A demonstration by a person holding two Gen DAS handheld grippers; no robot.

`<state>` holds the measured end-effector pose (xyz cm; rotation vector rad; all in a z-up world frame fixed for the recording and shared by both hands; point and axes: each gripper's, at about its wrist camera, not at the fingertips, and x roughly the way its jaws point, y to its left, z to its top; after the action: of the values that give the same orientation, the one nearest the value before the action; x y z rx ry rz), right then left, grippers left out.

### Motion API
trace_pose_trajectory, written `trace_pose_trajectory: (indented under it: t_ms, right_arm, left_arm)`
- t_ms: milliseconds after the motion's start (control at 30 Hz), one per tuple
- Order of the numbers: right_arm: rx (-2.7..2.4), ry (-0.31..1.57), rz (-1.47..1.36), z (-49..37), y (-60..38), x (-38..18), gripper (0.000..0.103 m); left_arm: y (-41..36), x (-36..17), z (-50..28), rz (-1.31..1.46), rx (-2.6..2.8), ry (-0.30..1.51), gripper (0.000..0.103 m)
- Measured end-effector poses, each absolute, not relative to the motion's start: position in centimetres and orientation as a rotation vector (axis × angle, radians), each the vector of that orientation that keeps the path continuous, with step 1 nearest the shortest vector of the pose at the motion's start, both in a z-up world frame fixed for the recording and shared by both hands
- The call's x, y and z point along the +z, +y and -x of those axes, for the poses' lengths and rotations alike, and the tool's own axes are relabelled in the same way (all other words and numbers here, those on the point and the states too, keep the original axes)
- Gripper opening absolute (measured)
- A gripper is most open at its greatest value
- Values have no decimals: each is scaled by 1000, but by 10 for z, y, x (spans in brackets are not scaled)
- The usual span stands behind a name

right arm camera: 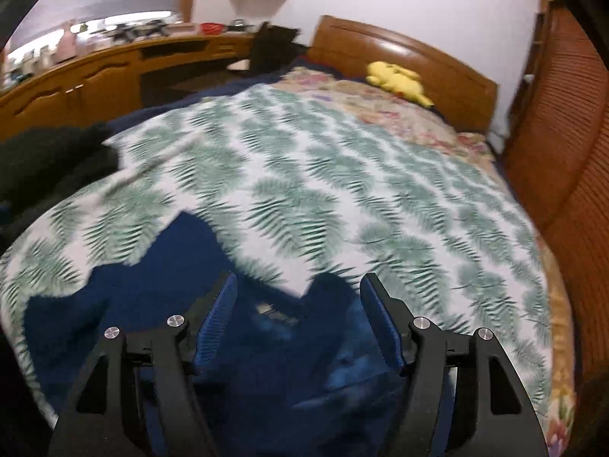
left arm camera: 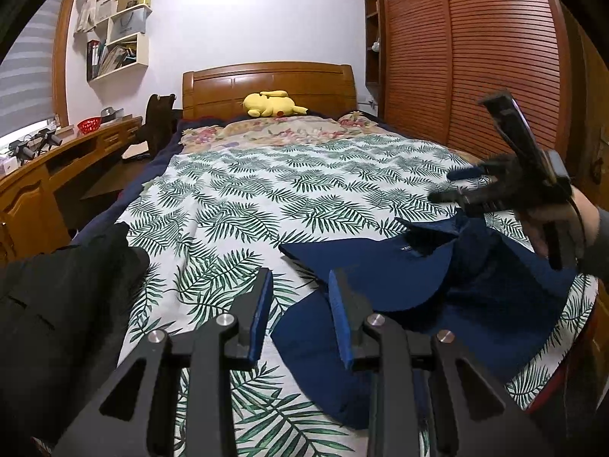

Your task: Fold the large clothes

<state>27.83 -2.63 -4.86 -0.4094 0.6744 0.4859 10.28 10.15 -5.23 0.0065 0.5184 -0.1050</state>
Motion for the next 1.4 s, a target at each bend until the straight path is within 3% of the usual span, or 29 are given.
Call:
trace_pose_trajectory:
  t_ms: [333, 667, 700, 733, 1067, 1167, 1200, 1233, 1267, 1300, 1400]
  right_arm:
    - [753, 760, 463, -215, 29, -87, 69]
    - [736, 829, 658, -217, 57, -134, 66]
    - [713, 822, 691, -222, 57, -137, 39]
    - [705, 826, 708, -228, 58, -137, 0]
    - [381, 645, 706, -323, 29, -79, 1]
    - [237, 669, 632, -356, 8, -67, 3]
    - [226, 685, 605, -361, 2, -65, 18]
    - [231, 712, 561, -365, -7, -63, 48]
    - [245, 729, 531, -367, -13, -63, 60]
    - [258, 728, 508, -365, -21, -63, 65]
    - [284, 730, 467, -347, -44, -66, 65]
  left_arm:
    - [107, -58, -103, 1, -85, 532, 28]
    - [110, -59, -103, 4, -79, 538, 28]
    - [110, -59, -103, 2, -79, 538, 28]
    - [110, -59, -103, 1, -80, 540, 28]
    - [104, -64, -107, 7, -111, 566, 29]
    - [100, -67, -109, 2, -119, 575, 29]
    - [99, -69, -109, 1, -121, 578, 29]
    - [98, -69, -110, -1, -125, 581, 29]
    - [97, -70, -110, -4, -130, 585, 29]
    - [95, -71, -111, -6, -133, 589, 29]
    - [93, -72, -114, -5, -144, 598, 29]
